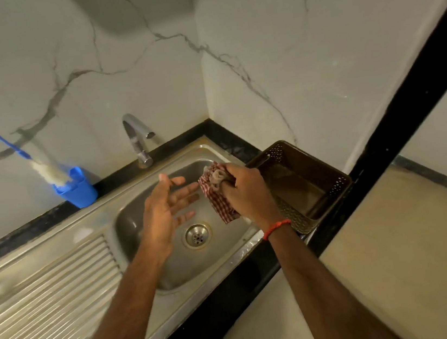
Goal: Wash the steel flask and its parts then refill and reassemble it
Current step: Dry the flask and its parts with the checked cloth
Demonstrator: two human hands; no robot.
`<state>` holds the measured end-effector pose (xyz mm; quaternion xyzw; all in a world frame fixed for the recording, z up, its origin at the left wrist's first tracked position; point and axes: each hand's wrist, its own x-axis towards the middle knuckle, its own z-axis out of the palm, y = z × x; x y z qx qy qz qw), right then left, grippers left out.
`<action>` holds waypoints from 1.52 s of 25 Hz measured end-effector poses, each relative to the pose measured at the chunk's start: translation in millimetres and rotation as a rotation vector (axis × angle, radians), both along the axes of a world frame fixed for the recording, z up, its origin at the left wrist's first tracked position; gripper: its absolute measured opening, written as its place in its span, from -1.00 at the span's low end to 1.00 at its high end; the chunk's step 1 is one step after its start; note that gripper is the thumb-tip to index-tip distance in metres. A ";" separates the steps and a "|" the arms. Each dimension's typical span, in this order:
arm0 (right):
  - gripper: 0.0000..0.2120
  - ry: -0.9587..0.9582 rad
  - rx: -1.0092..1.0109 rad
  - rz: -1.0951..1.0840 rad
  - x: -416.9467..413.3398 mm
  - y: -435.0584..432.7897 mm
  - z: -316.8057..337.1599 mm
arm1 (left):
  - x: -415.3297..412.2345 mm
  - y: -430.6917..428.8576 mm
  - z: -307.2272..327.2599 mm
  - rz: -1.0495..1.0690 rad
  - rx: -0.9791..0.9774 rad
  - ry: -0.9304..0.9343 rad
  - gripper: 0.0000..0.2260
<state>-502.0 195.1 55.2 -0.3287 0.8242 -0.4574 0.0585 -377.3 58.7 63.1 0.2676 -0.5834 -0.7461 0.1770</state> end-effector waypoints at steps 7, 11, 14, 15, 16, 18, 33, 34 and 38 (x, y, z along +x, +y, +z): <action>-0.69 0.442 0.024 -0.426 -68.5 66.5 2.9 | -54.7 12.5 -7.2 -0.130 -0.590 -0.107 -0.72; -0.72 0.353 0.328 -0.289 -95.6 77.2 -26.2 | -71.3 16.7 -12.1 -0.241 -0.802 -0.127 -0.69; -0.72 0.225 0.502 -0.223 -91.3 76.7 -47.1 | -77.2 11.0 -16.4 -0.256 -0.866 -0.133 -0.62; -0.74 0.226 0.460 -0.230 -91.3 73.0 -46.8 | -78.7 7.8 -17.5 -0.254 -0.879 -0.136 -0.62; -0.78 0.224 0.400 -0.225 -91.3 68.0 -43.5 | -79.1 5.4 -17.9 -0.251 -0.889 -0.141 -0.61; -0.81 0.223 0.321 -0.207 -91.4 55.0 -33.3 | -78.7 2.4 -16.5 -0.246 -0.910 -0.147 -0.58; -0.76 0.198 -0.027 0.313 -19.0 -87.3 -26.2 | 17.2 -62.4 -18.4 0.178 -1.042 -0.348 -0.58; -0.74 0.186 -0.016 0.358 -9.5 -96.6 -27.5 | 28.6 -65.8 -18.2 0.224 -1.037 -0.363 -0.57; -0.68 0.177 -0.003 0.491 24.3 -128.3 -28.4 | 70.8 -76.2 -15.3 0.347 -1.019 -0.446 -0.48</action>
